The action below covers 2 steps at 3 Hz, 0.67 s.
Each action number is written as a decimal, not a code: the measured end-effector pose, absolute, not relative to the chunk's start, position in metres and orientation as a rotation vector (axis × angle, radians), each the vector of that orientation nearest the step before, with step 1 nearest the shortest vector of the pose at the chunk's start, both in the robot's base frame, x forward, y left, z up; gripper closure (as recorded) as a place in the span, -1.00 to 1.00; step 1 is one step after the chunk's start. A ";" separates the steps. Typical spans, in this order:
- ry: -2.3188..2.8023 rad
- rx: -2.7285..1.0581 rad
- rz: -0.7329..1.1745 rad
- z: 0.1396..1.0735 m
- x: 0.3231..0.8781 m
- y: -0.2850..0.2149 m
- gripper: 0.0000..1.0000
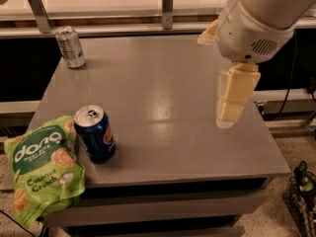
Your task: Pick pepsi can
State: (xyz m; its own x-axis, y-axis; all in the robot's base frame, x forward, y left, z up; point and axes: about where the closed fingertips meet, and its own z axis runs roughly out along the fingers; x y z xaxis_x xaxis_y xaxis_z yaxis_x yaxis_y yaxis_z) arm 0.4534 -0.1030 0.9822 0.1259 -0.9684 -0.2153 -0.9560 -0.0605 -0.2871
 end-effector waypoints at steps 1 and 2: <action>1.769 -2.139 0.030 0.981 0.451 -0.068 -1.00; 1.687 -2.200 0.266 0.975 0.450 -0.031 -1.00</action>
Offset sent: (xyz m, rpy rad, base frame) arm -0.0125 0.1172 -0.0144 0.2819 0.3689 0.3438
